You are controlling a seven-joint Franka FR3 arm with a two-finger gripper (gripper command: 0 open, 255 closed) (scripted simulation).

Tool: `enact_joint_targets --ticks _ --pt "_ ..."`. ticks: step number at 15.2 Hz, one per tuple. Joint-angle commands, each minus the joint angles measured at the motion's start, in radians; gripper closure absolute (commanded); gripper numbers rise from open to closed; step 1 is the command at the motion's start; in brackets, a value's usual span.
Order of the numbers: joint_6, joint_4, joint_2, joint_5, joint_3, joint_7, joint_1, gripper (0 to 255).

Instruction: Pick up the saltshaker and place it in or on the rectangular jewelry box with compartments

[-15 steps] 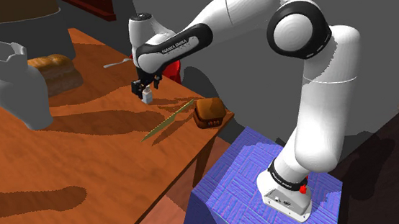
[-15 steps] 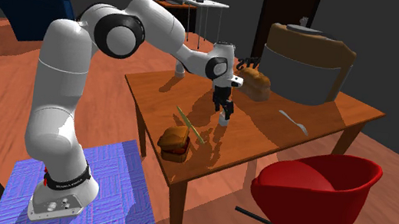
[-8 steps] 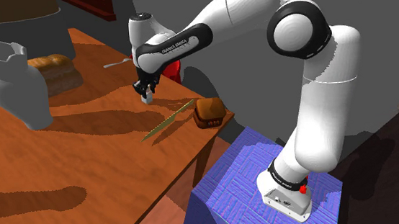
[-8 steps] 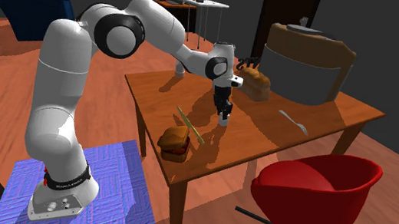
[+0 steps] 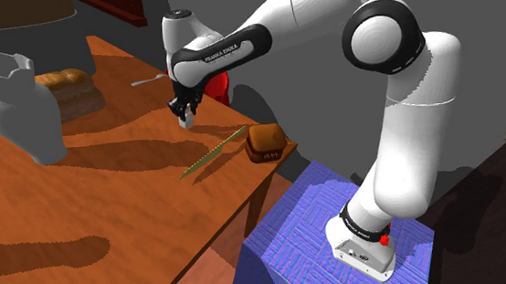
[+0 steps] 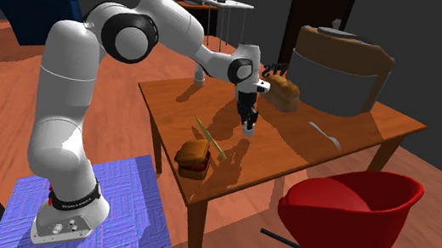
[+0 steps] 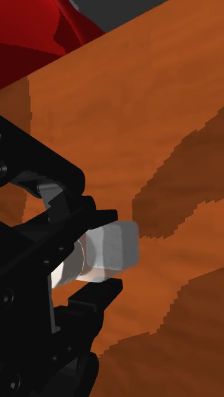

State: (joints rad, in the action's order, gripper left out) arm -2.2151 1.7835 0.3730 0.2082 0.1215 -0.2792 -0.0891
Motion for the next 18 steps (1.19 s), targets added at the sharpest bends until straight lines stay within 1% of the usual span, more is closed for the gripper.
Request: enact_joint_targets --ticks 1,18 --pt "0.021 -0.009 -0.012 -0.004 0.001 0.006 0.002 255" --pt "0.219 -0.138 -0.085 -0.032 0.010 0.042 0.003 255"
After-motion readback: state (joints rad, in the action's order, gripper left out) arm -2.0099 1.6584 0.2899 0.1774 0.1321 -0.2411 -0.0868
